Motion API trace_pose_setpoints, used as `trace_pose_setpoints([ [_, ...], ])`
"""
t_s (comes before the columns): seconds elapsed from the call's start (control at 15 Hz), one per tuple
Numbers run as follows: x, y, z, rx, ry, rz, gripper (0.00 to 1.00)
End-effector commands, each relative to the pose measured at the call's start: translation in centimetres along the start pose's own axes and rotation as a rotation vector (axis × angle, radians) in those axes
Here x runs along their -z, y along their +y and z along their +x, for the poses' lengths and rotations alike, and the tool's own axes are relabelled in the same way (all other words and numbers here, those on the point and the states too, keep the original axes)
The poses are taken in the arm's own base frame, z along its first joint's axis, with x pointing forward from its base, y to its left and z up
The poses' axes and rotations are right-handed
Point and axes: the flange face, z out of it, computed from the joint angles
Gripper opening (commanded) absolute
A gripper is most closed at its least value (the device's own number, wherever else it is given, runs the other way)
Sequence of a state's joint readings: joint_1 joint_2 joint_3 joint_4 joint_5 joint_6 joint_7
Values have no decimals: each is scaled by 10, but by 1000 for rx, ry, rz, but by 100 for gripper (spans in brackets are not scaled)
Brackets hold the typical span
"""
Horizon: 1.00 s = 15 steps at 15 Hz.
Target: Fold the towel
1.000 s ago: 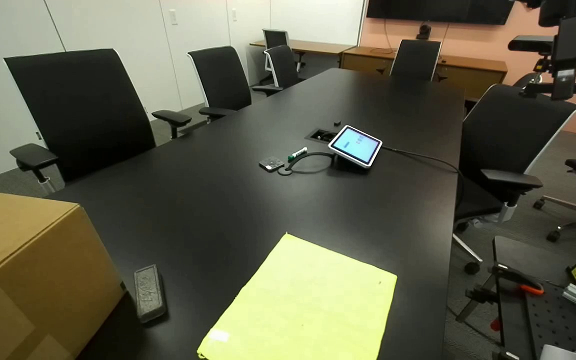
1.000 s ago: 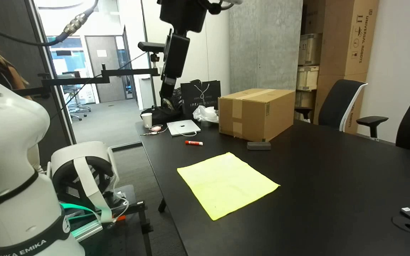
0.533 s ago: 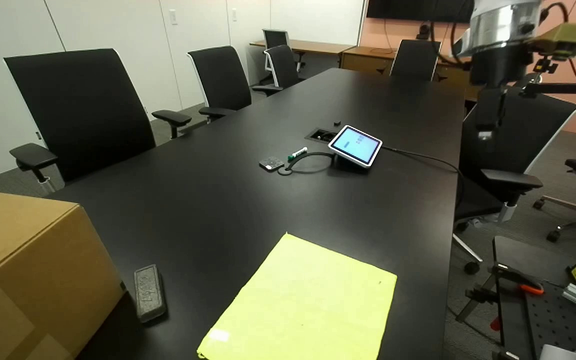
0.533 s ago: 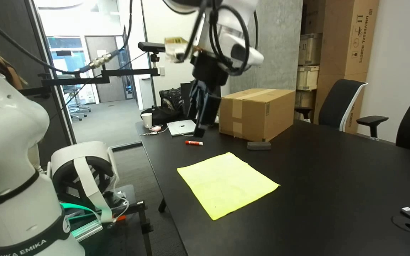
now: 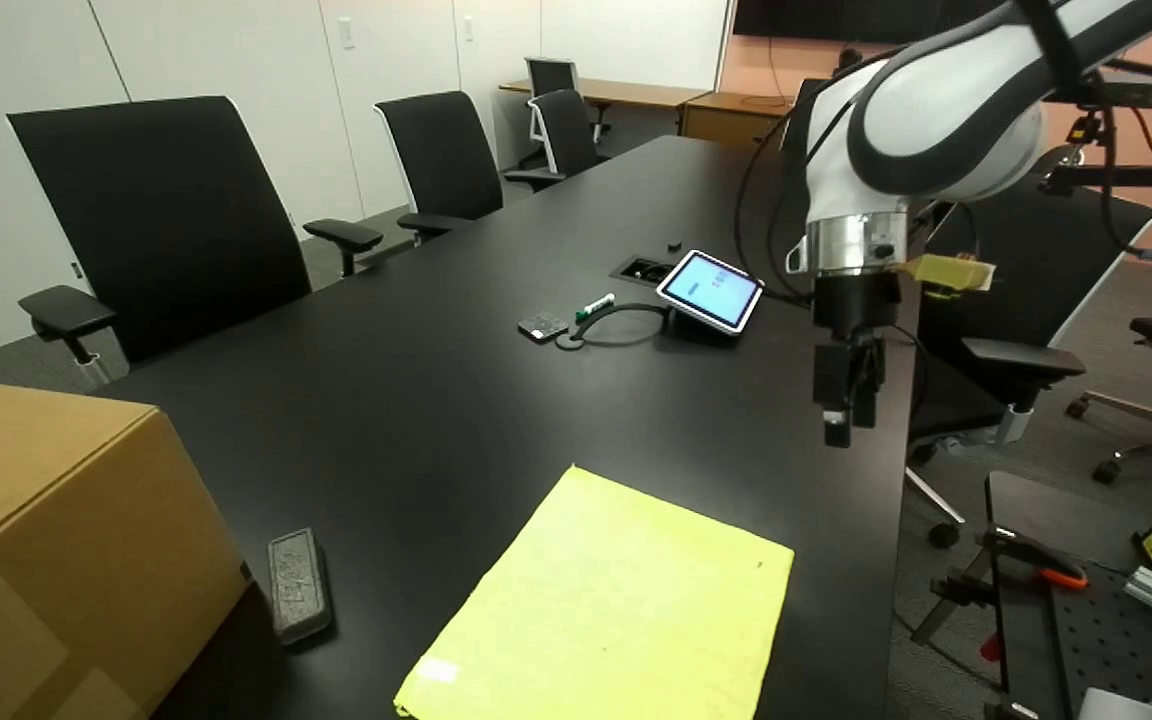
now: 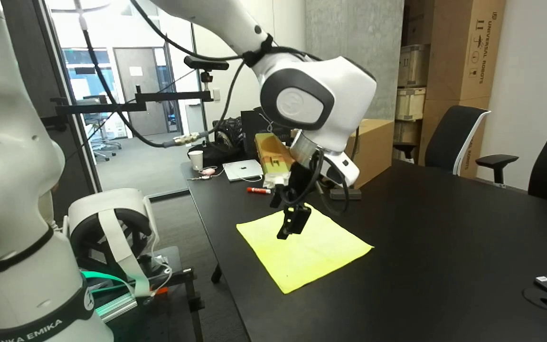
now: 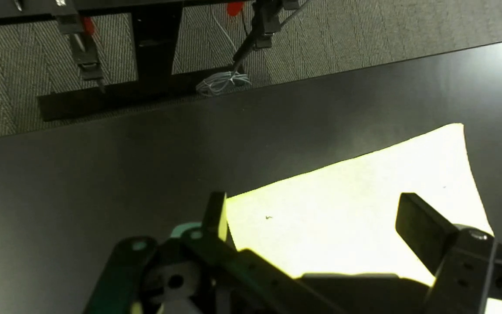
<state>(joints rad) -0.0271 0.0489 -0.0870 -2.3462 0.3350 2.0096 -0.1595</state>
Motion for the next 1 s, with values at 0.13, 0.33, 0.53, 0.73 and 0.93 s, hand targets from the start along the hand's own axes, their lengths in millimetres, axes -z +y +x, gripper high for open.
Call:
trace_pose_setpoints([
  [0.13, -61, 2, 46, -35, 26, 24, 100],
  [0.33, -83, 9, 63, -68, 71, -6, 100],
  [0.53, -99, 15, 75, -69, 104, -50, 100],
  [0.73, -107, 20, 81, -66, 136, -75, 100],
  [0.93, -109, 17, 82, -49, 179, -80, 100],
])
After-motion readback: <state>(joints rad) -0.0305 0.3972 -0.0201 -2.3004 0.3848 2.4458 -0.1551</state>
